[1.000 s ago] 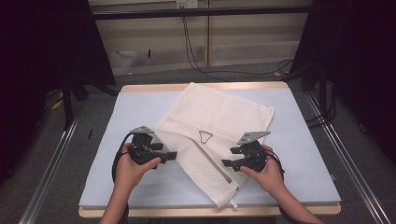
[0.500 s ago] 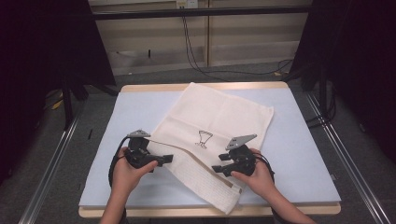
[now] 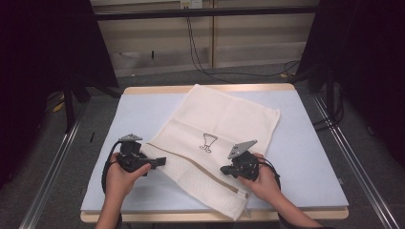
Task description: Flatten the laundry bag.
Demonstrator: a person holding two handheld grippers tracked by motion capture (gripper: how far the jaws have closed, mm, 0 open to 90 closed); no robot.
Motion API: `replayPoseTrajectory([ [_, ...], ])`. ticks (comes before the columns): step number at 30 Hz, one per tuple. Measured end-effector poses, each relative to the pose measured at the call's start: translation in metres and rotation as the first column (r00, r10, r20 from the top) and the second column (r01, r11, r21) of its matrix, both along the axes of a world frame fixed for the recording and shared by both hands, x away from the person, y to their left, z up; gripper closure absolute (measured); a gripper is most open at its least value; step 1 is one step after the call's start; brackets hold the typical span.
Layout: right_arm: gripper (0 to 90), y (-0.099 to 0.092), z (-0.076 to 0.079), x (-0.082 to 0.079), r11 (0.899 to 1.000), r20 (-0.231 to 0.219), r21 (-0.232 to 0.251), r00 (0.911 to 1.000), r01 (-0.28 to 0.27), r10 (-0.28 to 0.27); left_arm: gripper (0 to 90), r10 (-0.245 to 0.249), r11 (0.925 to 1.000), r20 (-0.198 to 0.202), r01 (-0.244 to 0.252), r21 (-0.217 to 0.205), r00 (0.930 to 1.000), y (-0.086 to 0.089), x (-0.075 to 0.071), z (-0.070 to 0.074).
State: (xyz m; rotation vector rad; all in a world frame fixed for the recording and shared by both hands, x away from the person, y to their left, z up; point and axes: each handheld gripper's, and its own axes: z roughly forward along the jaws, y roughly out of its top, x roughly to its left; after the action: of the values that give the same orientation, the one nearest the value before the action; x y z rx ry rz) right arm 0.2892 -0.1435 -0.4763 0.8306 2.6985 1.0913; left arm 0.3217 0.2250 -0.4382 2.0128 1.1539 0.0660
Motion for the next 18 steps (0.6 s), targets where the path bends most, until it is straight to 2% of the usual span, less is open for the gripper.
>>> replayPoseTrajectory([
  [2,90.0,-0.002,0.002,0.0,1.0,-0.013,-0.02,0.9999,0.0,0.0,22.7,-0.004,1.0,-0.001,0.004,0.002,1.0,0.002,0.001,0.0],
  [6,90.0,-0.015,0.004,0.001,1.0,-0.038,-0.008,0.9993,0.005,-0.005,21.6,0.025,0.9993,-0.008,-0.025,-0.026,0.9996,0.009,0.002,-0.001],
  [7,90.0,-0.019,0.005,0.0,1.0,-0.035,-0.017,0.9994,0.007,-0.008,21.5,0.034,0.9986,-0.014,-0.034,-0.04,0.9993,0.01,0.003,-0.002],
  [9,90.0,-0.027,0.007,-0.001,1.0,-0.034,-0.026,0.9994,0.008,-0.009,20.3,0.026,0.9991,-0.008,-0.027,-0.032,0.9996,0.012,0.004,-0.002],
  [11,90.0,-0.034,0.009,-0.003,0.999,-0.036,-0.03,0.9993,0.012,-0.013,19.9,0.038,0.9979,-0.002,-0.038,-0.053,0.9993,0.014,0.005,-0.001],
  [14,90.0,-0.044,0.011,-0.005,0.999,-0.036,-0.046,0.999,0.026,-0.027,20.0,0.056,0.9967,0.004,-0.056,-0.058,0.9984,0.016,0.007,0.001],
  [17,90.0,-0.055,0.009,-0.006,0.999,-0.052,-0.02,0.9974,0.049,-0.05,21.2,0.05,0.9974,-0.001,-0.05,-0.051,0.9987,0.015,0.009,0.0],
  [18,90.0,-0.058,0.008,-0.006,0.999,-0.054,-0.005,0.9972,0.051,-0.051,22.0,0.037,0.9985,-0.008,-0.038,-0.041,0.9993,0.009,0.011,-0.003],
])
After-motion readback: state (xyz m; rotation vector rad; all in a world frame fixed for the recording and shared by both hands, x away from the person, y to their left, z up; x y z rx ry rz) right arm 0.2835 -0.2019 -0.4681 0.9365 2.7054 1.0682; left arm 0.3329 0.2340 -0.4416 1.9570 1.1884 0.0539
